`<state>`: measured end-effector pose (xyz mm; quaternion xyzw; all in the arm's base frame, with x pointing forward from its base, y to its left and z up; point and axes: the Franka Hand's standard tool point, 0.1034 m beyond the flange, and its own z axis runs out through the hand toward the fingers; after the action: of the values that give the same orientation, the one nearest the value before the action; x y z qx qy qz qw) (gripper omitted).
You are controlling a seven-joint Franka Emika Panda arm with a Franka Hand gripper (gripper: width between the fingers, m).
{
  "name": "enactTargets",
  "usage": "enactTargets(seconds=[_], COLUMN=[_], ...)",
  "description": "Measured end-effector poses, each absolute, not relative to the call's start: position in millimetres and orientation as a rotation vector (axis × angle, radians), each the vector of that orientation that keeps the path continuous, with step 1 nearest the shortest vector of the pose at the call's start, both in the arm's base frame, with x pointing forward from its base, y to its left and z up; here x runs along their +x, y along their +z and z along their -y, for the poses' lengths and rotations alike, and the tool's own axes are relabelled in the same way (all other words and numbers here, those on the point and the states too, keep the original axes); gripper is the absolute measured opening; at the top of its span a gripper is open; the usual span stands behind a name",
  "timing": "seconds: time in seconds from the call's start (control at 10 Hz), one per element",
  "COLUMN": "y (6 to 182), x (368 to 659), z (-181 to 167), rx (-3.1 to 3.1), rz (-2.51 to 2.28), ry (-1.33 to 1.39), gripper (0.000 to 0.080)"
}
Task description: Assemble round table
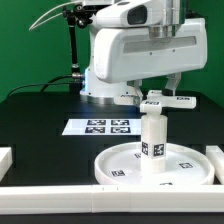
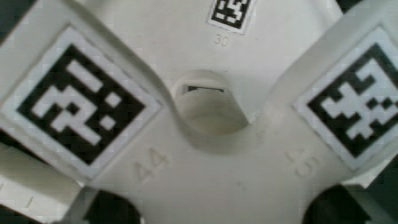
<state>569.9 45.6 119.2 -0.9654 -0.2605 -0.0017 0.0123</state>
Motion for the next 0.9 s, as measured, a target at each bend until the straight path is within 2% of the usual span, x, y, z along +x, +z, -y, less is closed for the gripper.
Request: enactTargets(seconds=[0.4, 0.9], y=[103.7, 103.6], x=[564.1, 567.7], z=[-42.7, -41.5], rx=[-3.01, -3.013], rz=[0.809, 0.826], ry=[0.02, -0.015], gripper=[0.0448, 0.0448])
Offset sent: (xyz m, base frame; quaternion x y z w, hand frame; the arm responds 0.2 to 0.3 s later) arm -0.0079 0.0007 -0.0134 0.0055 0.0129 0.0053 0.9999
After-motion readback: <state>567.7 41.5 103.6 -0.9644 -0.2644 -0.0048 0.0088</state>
